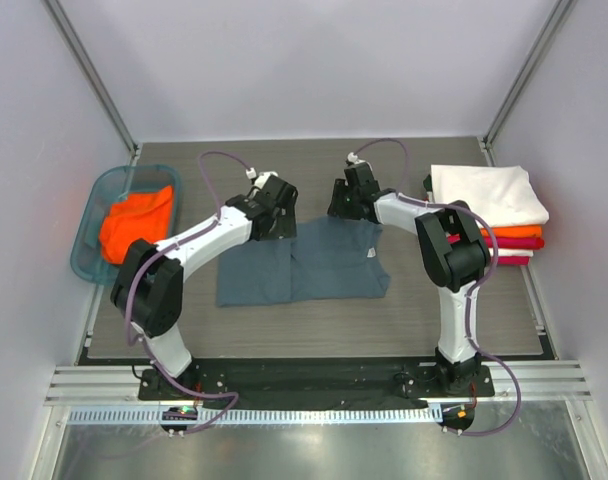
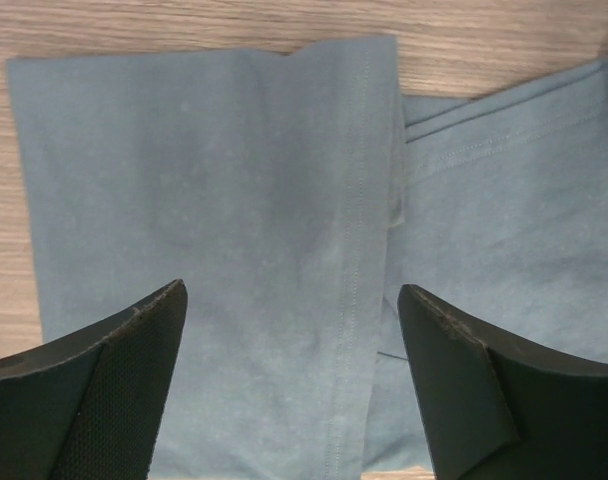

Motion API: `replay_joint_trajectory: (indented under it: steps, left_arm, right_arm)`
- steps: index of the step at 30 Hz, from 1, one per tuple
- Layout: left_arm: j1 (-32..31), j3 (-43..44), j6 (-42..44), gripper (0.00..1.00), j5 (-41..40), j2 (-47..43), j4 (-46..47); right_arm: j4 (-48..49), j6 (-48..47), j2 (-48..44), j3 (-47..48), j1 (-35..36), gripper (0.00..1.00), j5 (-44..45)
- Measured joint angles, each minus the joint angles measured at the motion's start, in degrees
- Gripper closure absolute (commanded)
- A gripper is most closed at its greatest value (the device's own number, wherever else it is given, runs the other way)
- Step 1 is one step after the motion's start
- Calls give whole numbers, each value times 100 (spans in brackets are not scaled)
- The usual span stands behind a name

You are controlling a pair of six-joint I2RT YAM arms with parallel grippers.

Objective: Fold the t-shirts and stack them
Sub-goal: Flatten the tshirt out

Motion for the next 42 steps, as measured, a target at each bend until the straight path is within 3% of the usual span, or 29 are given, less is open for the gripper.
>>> replay_joint_trajectory:
  steps: [4,9,14,16,21,24,29,31,42]
  left_arm:
    - [0,17,98,24,258,136,107]
    - [-26,170,142,28,684,455,153]
    - [-153,542,146,36,815,968,92]
    - [-208,697,140,46,807,1180,35]
    - [-282,835,186,48,807,1556,-125]
    - [-289,791,210,65,761,1558,-177]
    - [-289,645,245,82,577,1508,-214]
    - [-289,564,227,98,487,1414,-243]
    - [-284,479,238,100,94,686,-442]
  right_arm:
    - [-22,-13,144,136,0,85,-120]
    - [-111,-72,142,138,-9,98,-216]
    - [-173,-79,-210,-68,-94,99,-299]
    - [-201,-76,-514,-219,-146,99,-354]
    - [-197,-68,-1285,-570,-238,99,-455]
    - [-177,-63,-1589,-796,-260,99,-474]
    - [-153,-57,-1814,-1202,-275,98,-472]
    - [-151,-48,-1858,-1351,-284,98,-442]
    - [66,186,-2511,-2120,-756,99,-785]
